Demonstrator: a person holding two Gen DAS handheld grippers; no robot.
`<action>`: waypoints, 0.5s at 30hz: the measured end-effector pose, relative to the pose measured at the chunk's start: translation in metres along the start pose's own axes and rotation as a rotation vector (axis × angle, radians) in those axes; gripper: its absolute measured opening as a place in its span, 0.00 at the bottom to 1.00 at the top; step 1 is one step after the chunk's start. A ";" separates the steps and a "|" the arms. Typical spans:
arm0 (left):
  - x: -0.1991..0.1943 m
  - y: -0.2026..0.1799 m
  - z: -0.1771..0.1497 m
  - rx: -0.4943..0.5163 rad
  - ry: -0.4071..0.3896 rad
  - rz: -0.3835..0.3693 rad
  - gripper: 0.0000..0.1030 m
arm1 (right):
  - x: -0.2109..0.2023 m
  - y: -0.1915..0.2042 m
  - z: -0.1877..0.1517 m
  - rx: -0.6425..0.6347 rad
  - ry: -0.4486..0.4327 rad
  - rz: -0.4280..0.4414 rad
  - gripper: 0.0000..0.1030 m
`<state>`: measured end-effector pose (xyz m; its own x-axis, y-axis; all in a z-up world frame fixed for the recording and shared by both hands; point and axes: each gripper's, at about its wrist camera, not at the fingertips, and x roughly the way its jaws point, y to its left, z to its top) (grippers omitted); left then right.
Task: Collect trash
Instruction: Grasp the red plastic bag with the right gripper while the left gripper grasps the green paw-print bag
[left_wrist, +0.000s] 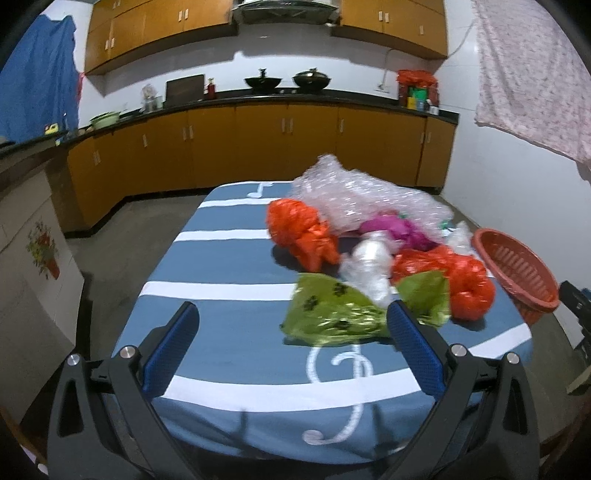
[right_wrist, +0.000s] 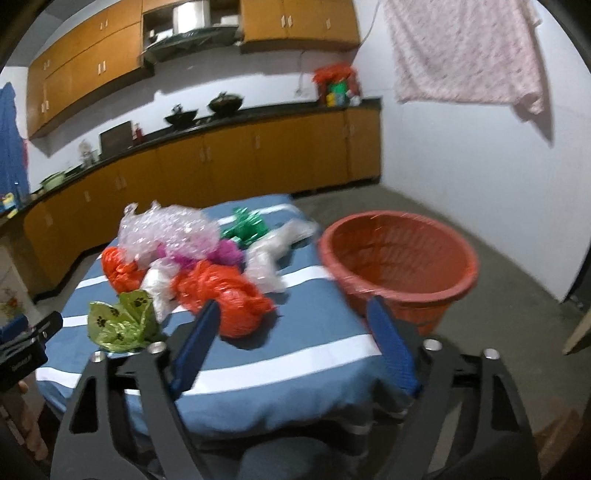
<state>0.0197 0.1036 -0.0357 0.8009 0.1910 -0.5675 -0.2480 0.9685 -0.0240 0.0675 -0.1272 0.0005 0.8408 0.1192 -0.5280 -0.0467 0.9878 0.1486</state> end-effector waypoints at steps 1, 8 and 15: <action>0.001 0.004 -0.001 -0.008 0.006 0.005 0.96 | 0.011 0.003 0.001 0.000 0.019 0.020 0.70; 0.018 0.019 -0.005 -0.038 0.038 0.014 0.96 | 0.066 0.035 0.002 -0.067 0.104 0.101 0.67; 0.030 0.021 -0.008 -0.048 0.061 -0.011 0.96 | 0.103 0.052 0.004 -0.129 0.162 0.098 0.67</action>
<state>0.0345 0.1283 -0.0597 0.7690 0.1692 -0.6164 -0.2666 0.9614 -0.0687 0.1540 -0.0642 -0.0425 0.7315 0.2196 -0.6455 -0.2014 0.9741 0.1031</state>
